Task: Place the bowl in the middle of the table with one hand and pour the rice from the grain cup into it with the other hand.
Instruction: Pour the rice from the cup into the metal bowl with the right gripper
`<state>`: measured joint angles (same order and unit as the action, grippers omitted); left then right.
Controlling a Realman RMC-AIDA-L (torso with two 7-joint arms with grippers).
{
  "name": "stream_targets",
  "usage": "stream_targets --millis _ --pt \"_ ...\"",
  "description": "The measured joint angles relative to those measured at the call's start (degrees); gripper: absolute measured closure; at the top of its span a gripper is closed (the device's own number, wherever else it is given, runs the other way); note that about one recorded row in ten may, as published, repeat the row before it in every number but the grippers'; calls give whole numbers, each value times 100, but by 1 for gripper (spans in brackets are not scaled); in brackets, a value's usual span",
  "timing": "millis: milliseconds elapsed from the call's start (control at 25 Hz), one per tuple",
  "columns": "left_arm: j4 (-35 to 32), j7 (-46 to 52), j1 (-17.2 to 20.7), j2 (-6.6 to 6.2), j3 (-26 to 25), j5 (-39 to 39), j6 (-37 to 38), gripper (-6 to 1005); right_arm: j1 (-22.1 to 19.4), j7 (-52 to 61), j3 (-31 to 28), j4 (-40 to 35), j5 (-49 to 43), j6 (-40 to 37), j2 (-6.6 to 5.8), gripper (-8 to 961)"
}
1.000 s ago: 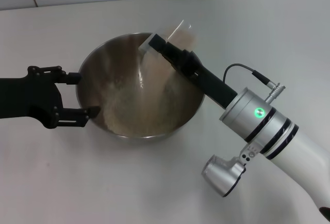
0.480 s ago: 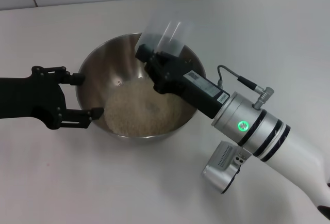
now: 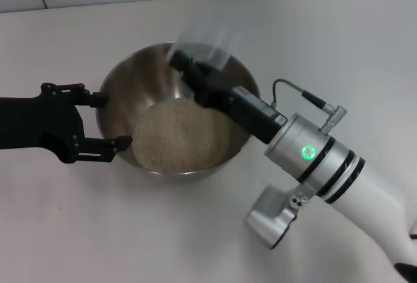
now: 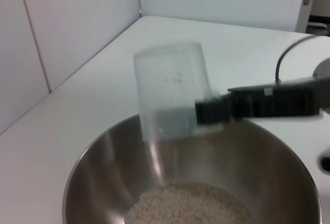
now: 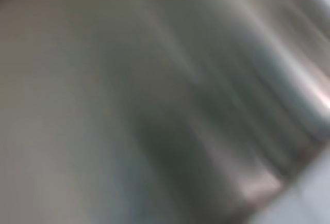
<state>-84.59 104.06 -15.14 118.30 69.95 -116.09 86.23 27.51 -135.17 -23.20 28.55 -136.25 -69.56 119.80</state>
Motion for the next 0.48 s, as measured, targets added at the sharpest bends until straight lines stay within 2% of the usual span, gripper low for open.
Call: stream_targets --millis 40,80,240,480 --pt "2 0 0 0 0 0 0 165 -125 945 -17 413 332 -48 4 939" --pt "10 0 0 0 0 0 0 165 -125 945 -17 413 332 -48 4 939" --pt "20 0 1 0 0 0 -7 165 -349 2982 -40 1159 1008 -250 4 939" --pt "16 0 29 0 -18 -2 -35 165 -435 5815 -113 1538 2138 -455 -25 938"
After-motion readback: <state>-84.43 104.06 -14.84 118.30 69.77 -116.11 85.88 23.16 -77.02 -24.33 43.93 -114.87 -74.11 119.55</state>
